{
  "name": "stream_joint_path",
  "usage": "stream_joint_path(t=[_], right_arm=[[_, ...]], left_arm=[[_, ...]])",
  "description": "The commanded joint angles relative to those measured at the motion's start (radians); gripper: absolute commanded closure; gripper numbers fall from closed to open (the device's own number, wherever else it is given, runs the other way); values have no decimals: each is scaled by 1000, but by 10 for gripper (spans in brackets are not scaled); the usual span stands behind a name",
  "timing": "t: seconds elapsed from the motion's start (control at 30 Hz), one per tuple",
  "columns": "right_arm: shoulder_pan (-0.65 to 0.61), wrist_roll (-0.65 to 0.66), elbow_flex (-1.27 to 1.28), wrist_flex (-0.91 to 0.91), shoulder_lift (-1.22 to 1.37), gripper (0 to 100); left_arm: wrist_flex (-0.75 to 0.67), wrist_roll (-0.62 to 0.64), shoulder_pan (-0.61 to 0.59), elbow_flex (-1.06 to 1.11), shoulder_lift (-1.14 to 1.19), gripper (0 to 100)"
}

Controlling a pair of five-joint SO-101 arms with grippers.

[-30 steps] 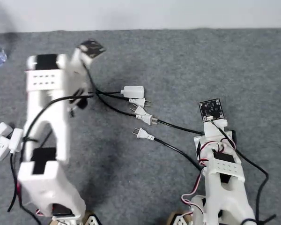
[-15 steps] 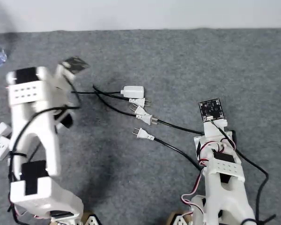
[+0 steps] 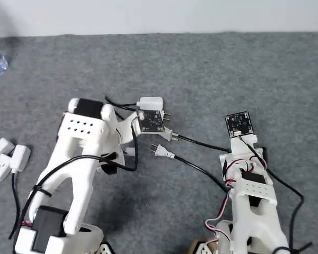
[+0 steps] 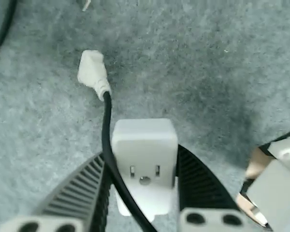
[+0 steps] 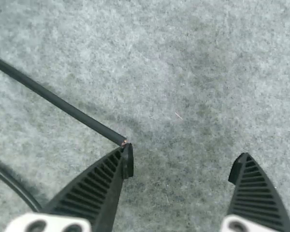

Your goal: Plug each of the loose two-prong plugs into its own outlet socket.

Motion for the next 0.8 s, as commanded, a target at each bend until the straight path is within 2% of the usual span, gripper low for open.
stream_joint_path(t=[0.0, 0.1, 0.2, 0.4, 0.57, 0.67, 0.77], right_arm=[[-8, 11, -6, -25, 1, 685], [-8, 11, -6, -25, 1, 685], [-8, 11, -6, -25, 1, 685], [-10, 11, -6, -25, 1, 685], [-12, 11, -6, -25, 1, 685], [-12, 11, -6, -25, 1, 685], [-13, 11, -6, -25, 1, 685]], left_arm=[[-41, -17, 3, 12, -14, 818], [-41, -18, 2, 12, -8, 718], [-41, -28, -26, 10, -14, 666], [29, -195, -209, 8, -15, 664], [-3, -264, -382, 22, -5, 666], [-18, -250, -391, 56, -17, 666], [44, -222, -287, 68, -17, 666]])
